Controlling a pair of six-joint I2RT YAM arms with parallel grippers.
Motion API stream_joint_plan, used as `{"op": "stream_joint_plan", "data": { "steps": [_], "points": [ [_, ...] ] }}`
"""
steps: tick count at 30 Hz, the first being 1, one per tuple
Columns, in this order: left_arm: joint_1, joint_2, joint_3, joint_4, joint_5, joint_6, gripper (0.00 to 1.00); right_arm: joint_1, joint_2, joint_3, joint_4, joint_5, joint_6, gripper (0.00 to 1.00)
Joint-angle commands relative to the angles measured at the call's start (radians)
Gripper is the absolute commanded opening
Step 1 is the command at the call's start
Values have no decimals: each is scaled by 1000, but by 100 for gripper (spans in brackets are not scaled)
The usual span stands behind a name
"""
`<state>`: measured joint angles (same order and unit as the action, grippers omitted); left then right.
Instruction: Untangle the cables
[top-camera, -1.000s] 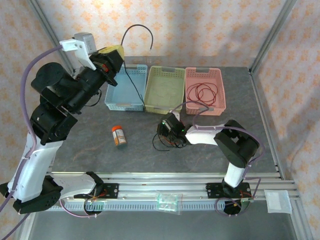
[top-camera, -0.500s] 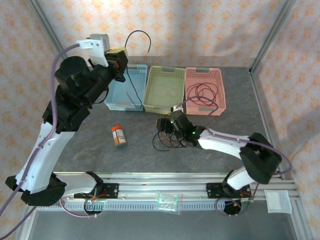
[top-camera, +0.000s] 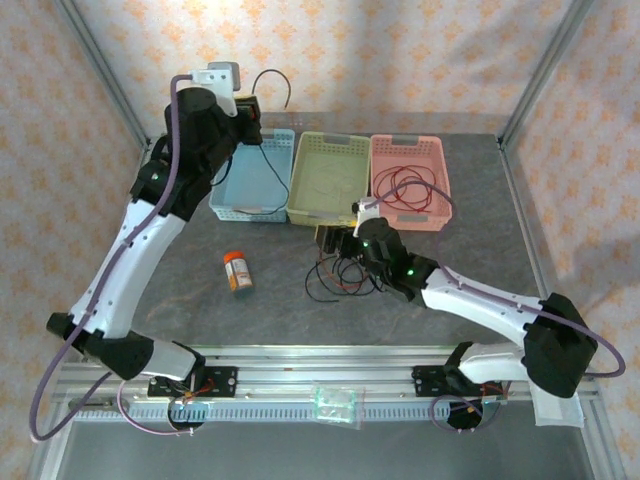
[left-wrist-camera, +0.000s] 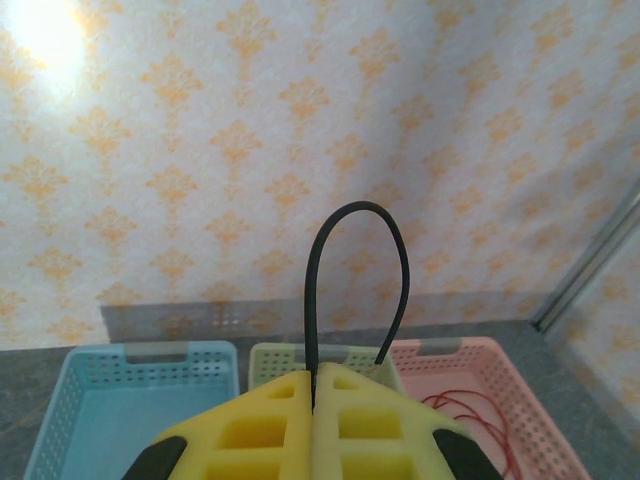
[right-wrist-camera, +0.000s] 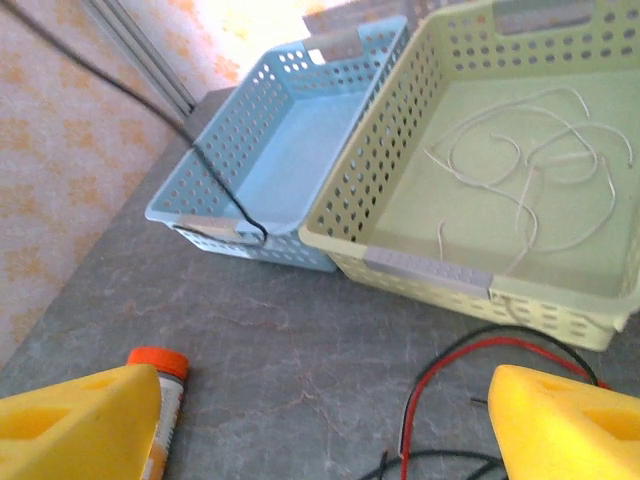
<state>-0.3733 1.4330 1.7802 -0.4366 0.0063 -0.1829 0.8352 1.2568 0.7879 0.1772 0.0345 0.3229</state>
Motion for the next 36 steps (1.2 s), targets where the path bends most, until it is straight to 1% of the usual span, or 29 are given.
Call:
{"op": "stream_joint_plan", "data": {
  "steps": [1, 5, 9, 12, 16, 21, 29, 36],
  "points": [
    [35, 38, 57, 46, -11, 25, 0, 4, -14, 75, 67, 18, -66, 85],
    [76, 114, 127, 58, 19, 30, 0, 3, 10, 129, 65, 1, -92, 85],
    [103, 185, 245, 45, 52, 30, 0, 3, 20, 143, 62, -5, -86, 85],
    [105, 205, 319, 44, 85, 33, 0, 3, 12, 132, 66, -2, -78, 84],
    [105, 195, 345, 80, 120, 28, 0, 4, -9, 107, 87, 11, -71, 84],
    [111, 216, 389, 84, 101, 45, 0, 4, -12, 121, 81, 18, -78, 84],
    [125, 287, 493, 79, 119, 39, 0, 4, -17, 160, 68, 14, -89, 84],
    [137, 351, 499, 93, 104, 46, 0, 3, -10, 193, 46, 22, -90, 84]
  ]
}}
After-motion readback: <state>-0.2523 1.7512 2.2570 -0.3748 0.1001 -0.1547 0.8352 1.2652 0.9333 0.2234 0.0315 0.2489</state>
